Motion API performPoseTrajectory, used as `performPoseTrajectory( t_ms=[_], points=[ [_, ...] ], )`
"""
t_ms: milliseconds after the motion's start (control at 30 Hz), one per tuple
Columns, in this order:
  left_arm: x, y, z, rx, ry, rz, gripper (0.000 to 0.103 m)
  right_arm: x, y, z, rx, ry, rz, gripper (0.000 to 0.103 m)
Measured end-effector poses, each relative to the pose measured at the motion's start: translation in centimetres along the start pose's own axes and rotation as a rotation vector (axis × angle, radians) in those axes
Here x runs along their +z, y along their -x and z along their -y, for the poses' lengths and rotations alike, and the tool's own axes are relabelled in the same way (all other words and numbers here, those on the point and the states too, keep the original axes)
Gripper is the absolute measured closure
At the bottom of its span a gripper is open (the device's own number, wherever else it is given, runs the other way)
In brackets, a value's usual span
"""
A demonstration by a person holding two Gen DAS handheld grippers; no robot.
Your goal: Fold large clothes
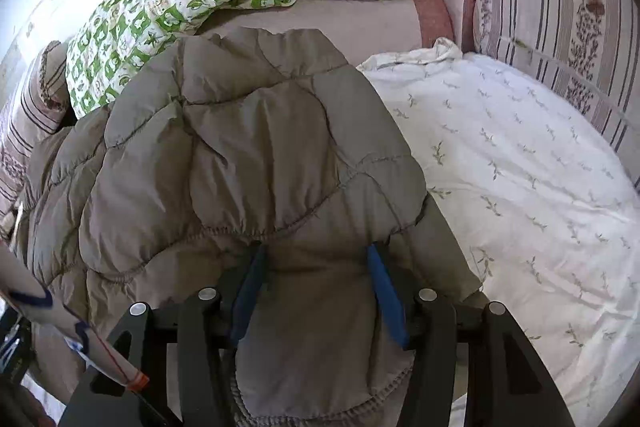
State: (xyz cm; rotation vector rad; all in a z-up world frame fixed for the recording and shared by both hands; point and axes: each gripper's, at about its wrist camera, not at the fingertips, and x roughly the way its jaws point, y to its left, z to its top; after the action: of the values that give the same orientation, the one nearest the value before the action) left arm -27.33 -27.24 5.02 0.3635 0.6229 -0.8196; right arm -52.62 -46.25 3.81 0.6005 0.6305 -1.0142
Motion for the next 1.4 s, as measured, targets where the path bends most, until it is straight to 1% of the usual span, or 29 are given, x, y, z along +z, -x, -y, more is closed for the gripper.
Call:
performPoseTrajectory(
  t_ms=[67, 133, 167, 267, 333, 400, 467, 567, 600, 733, 867, 1067, 1167, 1267, 1333, 1400],
  points=[
    [0.0, 0.0, 0.0, -0.001, 0.0, 0.0, 0.022, 0.0, 0.7, -0.1, -0.005, -0.008, 0.024, 0.045],
    [0.0, -0.1, 0.0, 0.0, 0.002, -0.001, 0.022, 0.2, 1.8, -0.5, -0.01, 0.002, 0.072, 0.045],
    [0.0, -0.1, 0.0, 0.001, 0.001, 0.0, 0.022, 0.3, 2.6, -0.9, -0.005, 0.016, 0.111, 0.045],
    [0.0, 0.0, 0.1, 0.004, -0.001, 0.002, 0.022, 0.3, 3.9, -2.0, 0.048, 0.046, 0.176, 0.045],
    [0.0, 0.0, 0.1, 0.004, -0.001, 0.002, 0.022, 0.3, 4.2, -2.9, 0.077, 0.071, 0.194, 0.045],
    [0.0, 0.0, 0.1, 0.004, -0.001, 0.002, 0.022, 0.0, 4.3, -3.9, 0.1, 0.103, 0.196, 0.045],
    [-0.1, 0.0, 0.1, 0.004, -0.001, 0.003, 0.022, -0.4, 4.0, -4.7, 0.122, 0.125, 0.179, 0.045],
    [0.0, 0.0, 0.0, 0.004, -0.002, 0.004, 0.022, -0.9, 2.6, -5.7, 0.139, 0.15, 0.108, 0.045],
    [-0.1, 0.0, 0.1, 0.004, -0.002, 0.003, 0.022, -1.1, 2.1, -5.8, 0.136, 0.157, 0.086, 0.045],
    [0.0, 0.0, 0.0, 0.005, -0.003, 0.004, 0.022, -1.5, 1.4, -6.0, 0.122, 0.174, 0.062, 0.044],
    [-0.1, -0.1, 0.0, 0.007, -0.004, 0.005, 0.021, -1.6, 1.1, -5.5, 0.136, 0.152, 0.043, 0.042],
    [-0.1, -0.1, 0.0, 0.006, -0.003, 0.006, 0.021, -1.4, 1.7, -5.7, 0.122, 0.152, 0.048, 0.042],
    [0.0, 0.0, -0.1, -0.006, 0.012, 0.009, 0.021, -1.3, 3.2, -5.9, 0.14, 0.151, 0.112, 0.042],
    [0.7, 0.8, -1.2, -0.034, 0.062, 0.025, 0.021, -1.4, 4.5, -6.8, 0.169, 0.186, 0.166, 0.042],
    [1.2, 1.4, -2.0, -0.019, 0.086, 0.056, 0.021, -1.6, 4.7, -7.5, 0.192, 0.199, 0.173, 0.042],
    [1.6, 1.3, -3.4, 0.02, 0.119, 0.063, 0.021, -2.0, 4.2, -8.3, 0.204, 0.231, 0.144, 0.042]
  ],
)
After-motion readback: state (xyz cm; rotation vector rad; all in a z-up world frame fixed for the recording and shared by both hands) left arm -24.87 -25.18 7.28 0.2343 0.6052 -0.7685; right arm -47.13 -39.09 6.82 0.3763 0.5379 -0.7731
